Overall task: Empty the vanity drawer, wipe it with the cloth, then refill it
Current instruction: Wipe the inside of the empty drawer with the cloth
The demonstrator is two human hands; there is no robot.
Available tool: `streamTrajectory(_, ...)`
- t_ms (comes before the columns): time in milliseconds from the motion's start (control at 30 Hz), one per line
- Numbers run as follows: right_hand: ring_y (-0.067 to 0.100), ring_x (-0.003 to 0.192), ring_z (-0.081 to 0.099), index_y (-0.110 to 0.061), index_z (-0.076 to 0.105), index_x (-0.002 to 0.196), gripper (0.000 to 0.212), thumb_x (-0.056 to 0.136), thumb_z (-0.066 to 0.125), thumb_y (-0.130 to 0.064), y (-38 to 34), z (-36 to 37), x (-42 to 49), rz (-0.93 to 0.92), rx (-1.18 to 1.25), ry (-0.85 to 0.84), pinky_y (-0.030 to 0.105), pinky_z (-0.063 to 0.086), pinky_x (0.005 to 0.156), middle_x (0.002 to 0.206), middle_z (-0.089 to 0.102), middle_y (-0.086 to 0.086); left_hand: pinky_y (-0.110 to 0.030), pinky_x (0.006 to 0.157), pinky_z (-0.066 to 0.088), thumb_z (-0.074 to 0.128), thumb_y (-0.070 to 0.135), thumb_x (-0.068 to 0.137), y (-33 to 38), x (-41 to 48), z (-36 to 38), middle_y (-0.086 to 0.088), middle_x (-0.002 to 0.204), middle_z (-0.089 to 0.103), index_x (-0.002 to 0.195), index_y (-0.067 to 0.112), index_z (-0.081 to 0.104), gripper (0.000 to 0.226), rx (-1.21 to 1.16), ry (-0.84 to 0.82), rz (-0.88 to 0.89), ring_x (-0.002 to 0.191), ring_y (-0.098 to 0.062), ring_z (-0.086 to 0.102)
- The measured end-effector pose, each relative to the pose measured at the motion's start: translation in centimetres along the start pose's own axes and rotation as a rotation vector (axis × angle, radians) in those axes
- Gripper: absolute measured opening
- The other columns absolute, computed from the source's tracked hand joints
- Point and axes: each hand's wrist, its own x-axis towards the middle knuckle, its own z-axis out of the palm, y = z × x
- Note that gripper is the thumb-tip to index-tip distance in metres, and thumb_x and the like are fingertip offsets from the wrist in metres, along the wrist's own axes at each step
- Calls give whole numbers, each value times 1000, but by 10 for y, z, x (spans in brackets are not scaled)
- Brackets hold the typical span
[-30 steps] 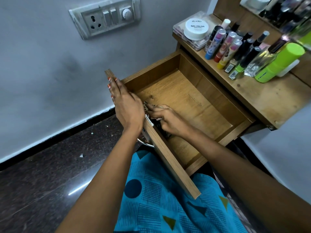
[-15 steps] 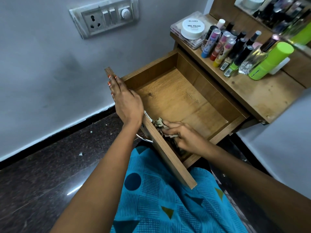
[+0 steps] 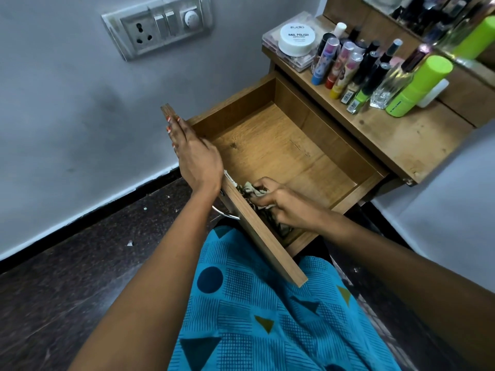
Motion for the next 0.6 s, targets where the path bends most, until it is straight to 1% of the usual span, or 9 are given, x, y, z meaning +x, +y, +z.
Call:
streamTrajectory(33,8,110,46,-1,57,121,51,77,40,20,0,-2,-5,-17,8,-24,5,45,71,140,36,13,-33,118,19,31,9,97,0,0,0,-7,157,1,146,7,8,55,2,-1,-2,145,-21,3)
streamTrajectory(133,23,111,51,-2,61,115,54,73,36,20,1,-9,-19,-54,10,-115,38,52,74,135,37,12,-34,118,19,30,9,96,1,0,0,-8,157,1,146,6,8,55,12,-5,-4,145,-22,3)
streamTrajectory(167,25,110,51,-2,63,114,55,71,36,21,1,-12,-24,-74,-1,-141,41,52,72,134,38,11,-34,118,19,30,9,96,1,0,-1,-8,157,1,146,6,8,55,14,-4,-5,145,-22,3)
streamTrajectory(233,22,111,50,-5,65,111,57,69,36,20,0,-18,-31,-110,-22,-183,40,51,76,132,40,10,-34,118,19,30,9,97,1,0,-1,-8,157,1,146,7,8,55,16,-8,-4,145,-22,4)
streamTrajectory(267,19,114,48,-7,66,110,57,69,37,19,0,-21,-34,-118,-39,-204,39,49,86,131,41,8,-34,118,19,31,10,97,1,0,-1,-8,157,1,146,7,8,55,13,-11,-4,145,-22,4)
streamTrajectory(333,11,120,42,-13,67,109,56,70,39,16,0,-25,-38,-107,-89,-254,34,37,102,131,42,1,-34,118,19,31,10,97,1,0,-1,-8,157,2,146,6,9,55,8,-14,-7,145,-22,4)
streamTrajectory(367,7,121,39,-16,67,108,55,71,41,14,0,-26,-40,-96,-117,-277,32,29,103,130,42,-3,-34,118,18,31,10,97,1,-1,-2,-8,157,2,146,6,9,54,9,-15,-5,145,-22,4)
streamTrajectory(433,1,118,35,-19,68,107,52,74,42,12,-1,-27,-42,-80,-161,-311,28,22,99,129,41,-7,-35,119,18,31,11,97,1,-1,-3,-9,157,2,146,6,9,54,12,-21,1,145,-22,4)
streamTrajectory(600,10,123,34,-19,65,112,38,82,53,2,-7,-30,-39,-66,-231,-397,34,26,100,133,39,-5,-33,119,11,31,9,97,2,0,-5,-11,157,3,146,4,8,55,49,-36,15,145,-24,4)
